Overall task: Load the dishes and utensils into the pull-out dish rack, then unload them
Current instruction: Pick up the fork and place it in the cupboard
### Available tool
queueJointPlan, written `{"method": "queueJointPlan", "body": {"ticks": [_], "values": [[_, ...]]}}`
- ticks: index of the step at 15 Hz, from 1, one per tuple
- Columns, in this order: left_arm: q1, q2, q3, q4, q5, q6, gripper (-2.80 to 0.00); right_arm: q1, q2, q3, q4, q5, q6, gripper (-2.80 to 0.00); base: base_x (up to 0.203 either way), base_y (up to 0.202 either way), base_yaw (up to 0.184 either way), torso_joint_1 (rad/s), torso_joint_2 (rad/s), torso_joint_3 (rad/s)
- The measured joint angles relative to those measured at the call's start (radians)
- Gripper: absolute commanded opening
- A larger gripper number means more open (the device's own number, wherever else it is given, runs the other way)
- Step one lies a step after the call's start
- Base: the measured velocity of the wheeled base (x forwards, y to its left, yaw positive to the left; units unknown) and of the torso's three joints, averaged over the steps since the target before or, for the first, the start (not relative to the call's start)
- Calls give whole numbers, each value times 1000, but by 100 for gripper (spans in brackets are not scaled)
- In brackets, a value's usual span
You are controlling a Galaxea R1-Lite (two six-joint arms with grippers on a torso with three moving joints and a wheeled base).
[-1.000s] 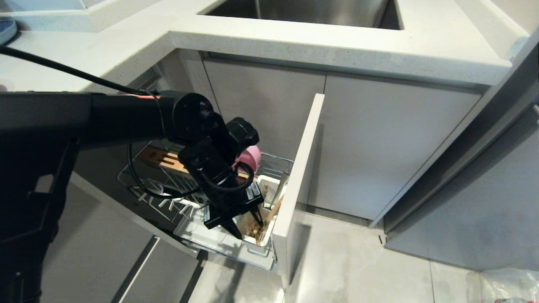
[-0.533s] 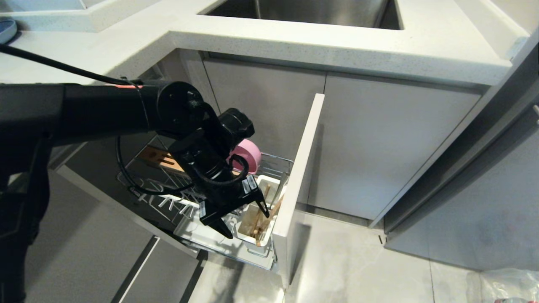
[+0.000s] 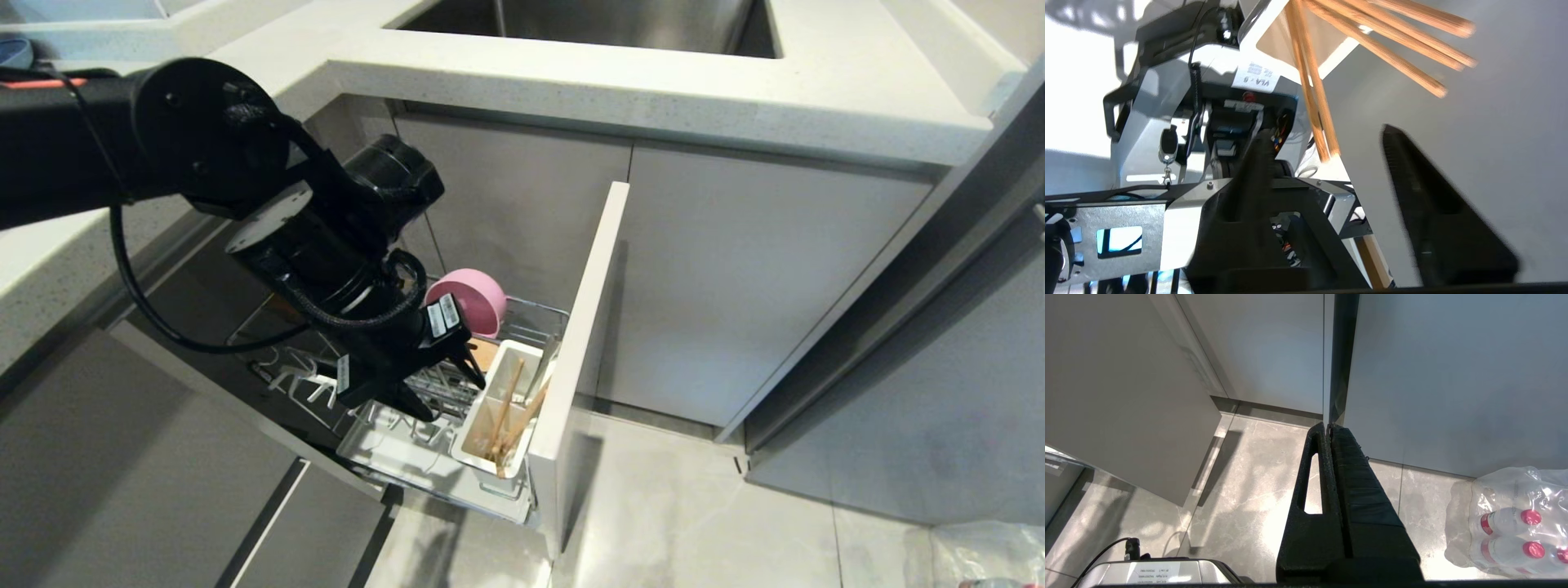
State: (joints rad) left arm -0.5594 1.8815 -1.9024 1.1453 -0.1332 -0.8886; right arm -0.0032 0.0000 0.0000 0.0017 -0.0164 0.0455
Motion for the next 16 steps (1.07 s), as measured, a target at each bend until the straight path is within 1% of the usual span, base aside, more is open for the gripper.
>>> {"method": "queueJointPlan", "body": {"ticks": [4,5,8,9,10,12,15,16], "values": [[0,-103,-2,-8,20,3,-280,0,0,0,0,0,0,-280,0,0,0,0,0,0],[0,-136,-2,-12,46,9,-280,0,0,0,0,0,0,-280,0,0,0,0,0,0],[6,-240,1,-64,185,41,-280,0,0,0,0,0,0,-280,0,0,0,0,0,0],[15,-276,2,-86,219,54,-280,0,0,0,0,0,0,-280,0,0,0,0,0,0],[31,-312,4,-106,232,73,-280,0,0,0,0,0,0,-280,0,0,0,0,0,0],[93,-394,4,-164,241,115,-280,0,0,0,0,0,-1,-280,0,0,0,0,0,0],[222,-485,-9,-243,249,151,-280,0,0,0,0,0,0,-280,0,0,0,0,0,0],[263,-506,-13,-258,272,166,-280,0,0,0,0,0,0,-280,0,0,0,0,0,0]]}}
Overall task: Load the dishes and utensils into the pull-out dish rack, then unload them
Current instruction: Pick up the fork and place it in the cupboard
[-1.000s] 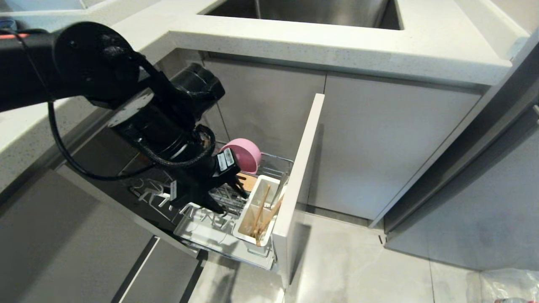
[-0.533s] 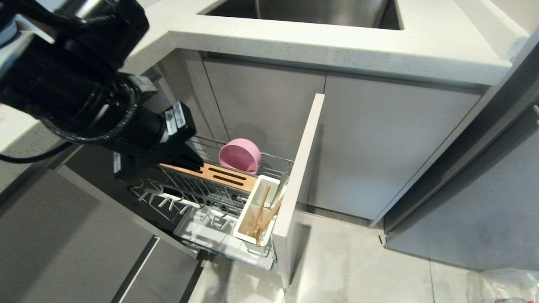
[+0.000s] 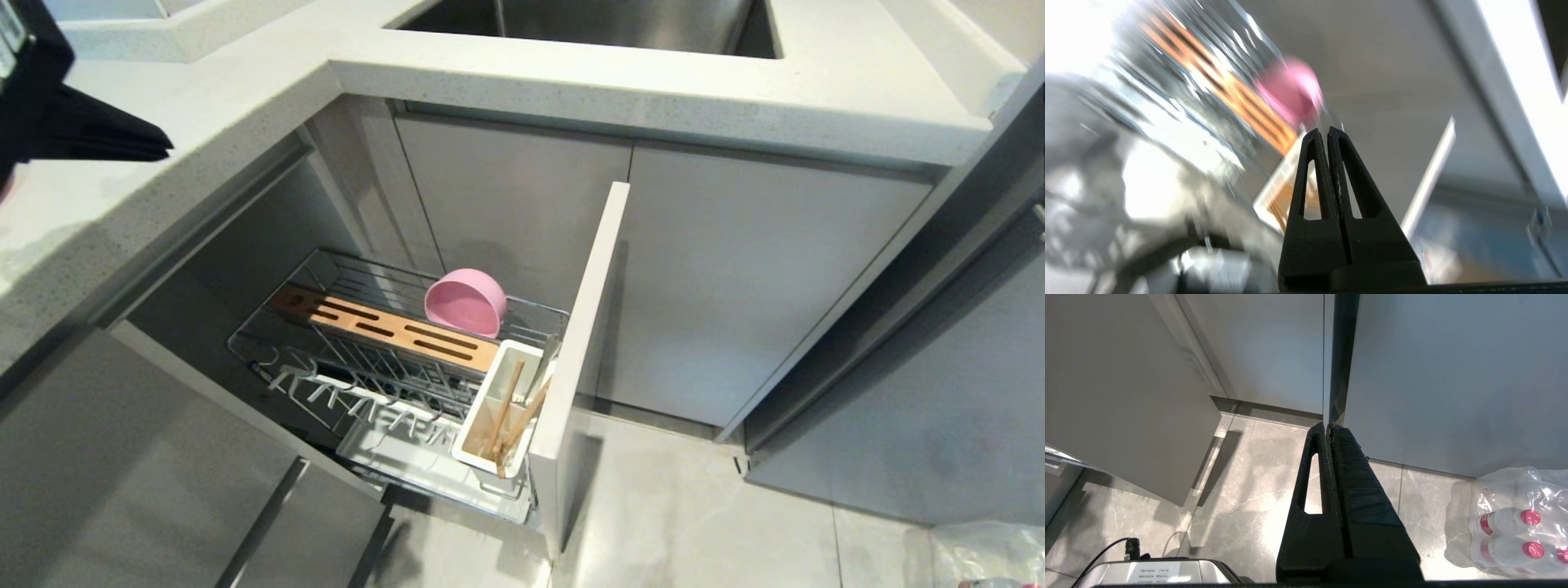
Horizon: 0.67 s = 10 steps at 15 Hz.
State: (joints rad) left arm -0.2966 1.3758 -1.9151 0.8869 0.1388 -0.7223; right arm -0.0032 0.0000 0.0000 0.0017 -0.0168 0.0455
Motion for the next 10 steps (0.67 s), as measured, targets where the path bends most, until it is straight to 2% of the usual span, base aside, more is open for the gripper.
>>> {"method": "queueJointPlan", "body": {"ticks": [2,4,8,10], "values": [[47,-35,-4,-35,79,8,-280,0,0,0,0,0,-1,-280,0,0,0,0,0,0],[90,-60,-13,-40,117,10,-280,0,0,0,0,0,0,-280,0,0,0,0,0,0],[267,-95,-24,-31,145,17,-280,0,0,0,0,0,0,-280,0,0,0,0,0,0],[352,-117,6,24,141,-5,-280,0,0,0,0,0,0,-280,0,0,0,0,0,0]]}}
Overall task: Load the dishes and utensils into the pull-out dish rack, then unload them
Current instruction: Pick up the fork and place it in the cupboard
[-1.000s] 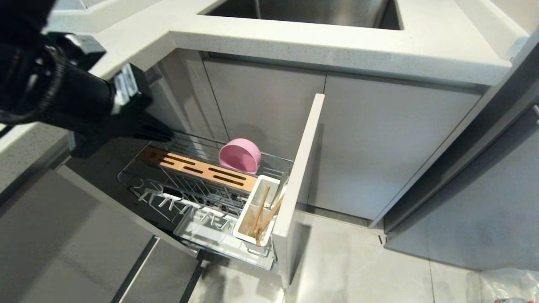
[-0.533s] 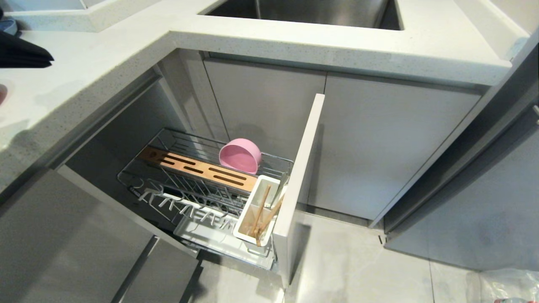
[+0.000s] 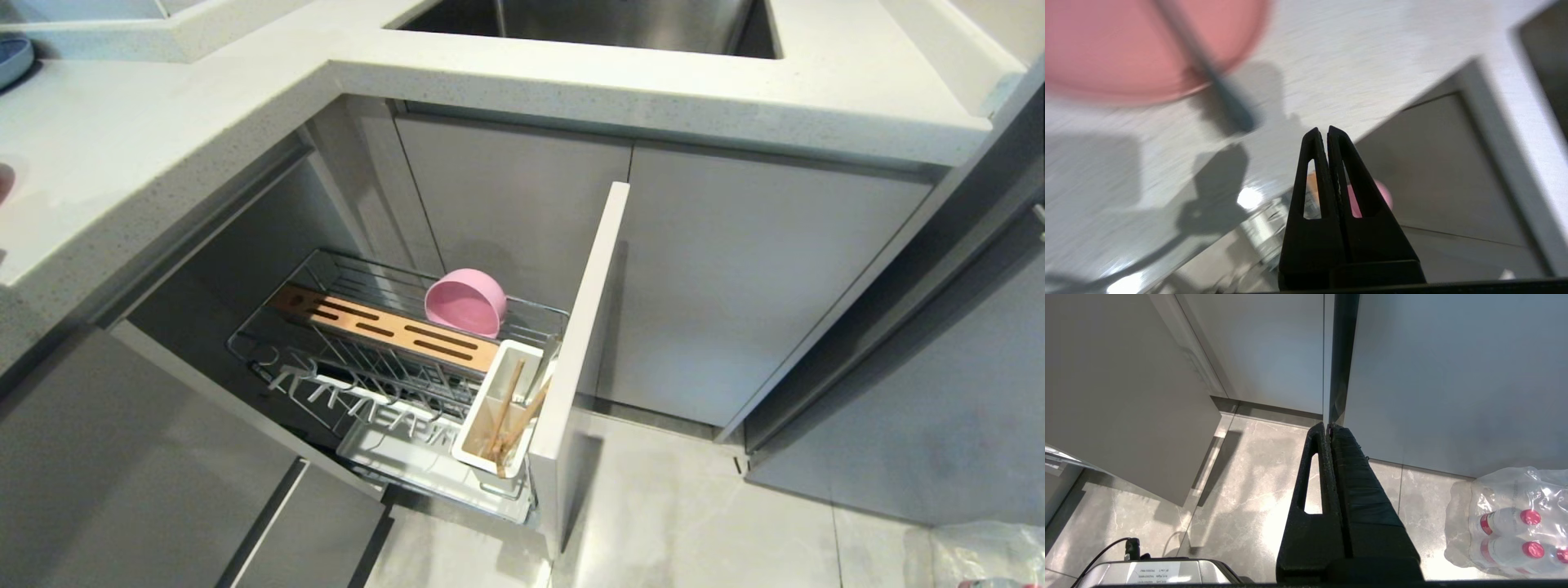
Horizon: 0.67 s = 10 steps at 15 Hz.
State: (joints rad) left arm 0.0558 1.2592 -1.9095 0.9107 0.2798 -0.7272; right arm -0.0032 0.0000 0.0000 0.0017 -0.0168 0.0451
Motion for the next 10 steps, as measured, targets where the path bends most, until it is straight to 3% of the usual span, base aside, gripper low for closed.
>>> {"method": "queueJointPlan", "body": {"ticks": [4,10], "values": [[181,-54,111,74,-53,-68,-280,0,0,0,0,0,0,-280,0,0,0,0,0,0],[330,-21,36,40,-58,-65,-280,0,0,0,0,0,0,-280,0,0,0,0,0,0]]}}
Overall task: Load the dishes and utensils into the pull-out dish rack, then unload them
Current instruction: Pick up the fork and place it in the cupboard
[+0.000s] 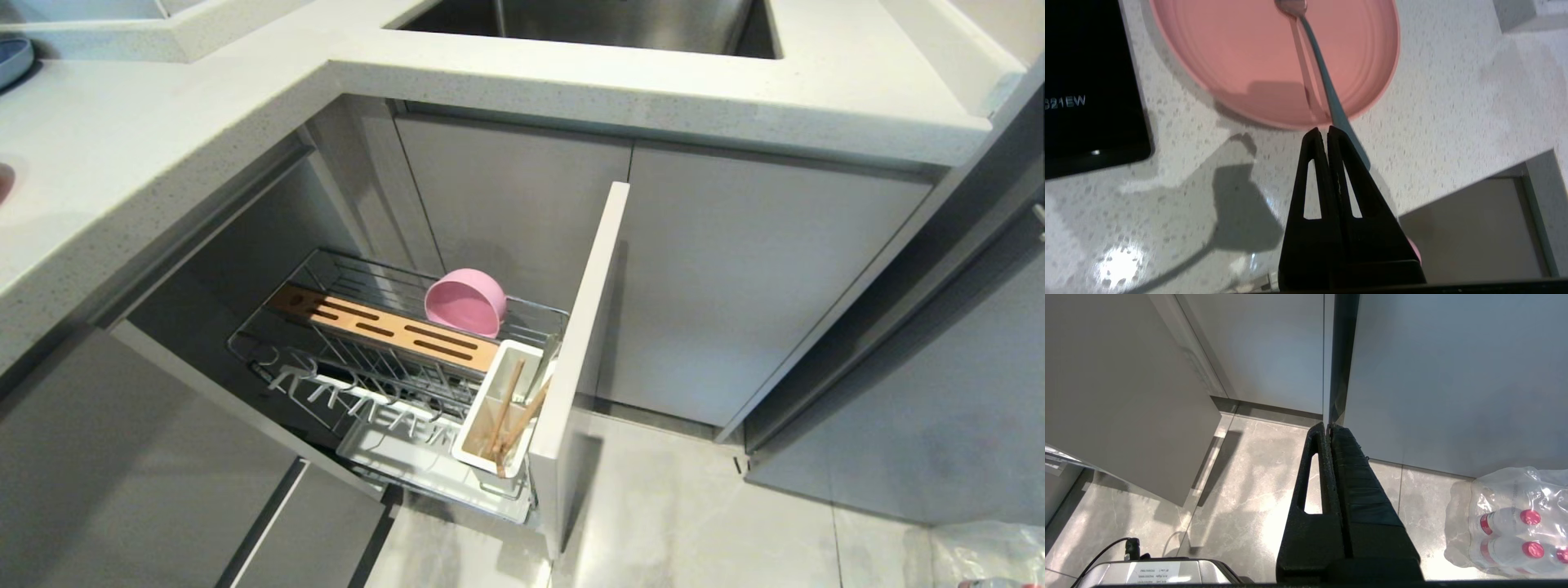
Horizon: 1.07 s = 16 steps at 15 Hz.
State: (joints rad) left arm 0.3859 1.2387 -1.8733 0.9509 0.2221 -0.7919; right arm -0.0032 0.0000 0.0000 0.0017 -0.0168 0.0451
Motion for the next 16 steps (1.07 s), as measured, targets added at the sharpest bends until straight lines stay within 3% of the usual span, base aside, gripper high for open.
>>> {"method": "queueJointPlan", "body": {"ticks": [5,6,13,16], "values": [[54,143,-73,-102,-5,52,-280,0,0,0,0,0,0,-280,0,0,0,0,0,0],[62,164,-77,-106,-6,55,0,0,0,0,0,0,0,-280,0,0,0,0,0,0],[85,231,-81,-129,-13,49,0,0,0,0,0,0,0,-280,0,0,0,0,0,0],[98,265,-81,-128,-56,46,0,0,0,0,0,0,0,-280,0,0,0,0,0,0]]}}
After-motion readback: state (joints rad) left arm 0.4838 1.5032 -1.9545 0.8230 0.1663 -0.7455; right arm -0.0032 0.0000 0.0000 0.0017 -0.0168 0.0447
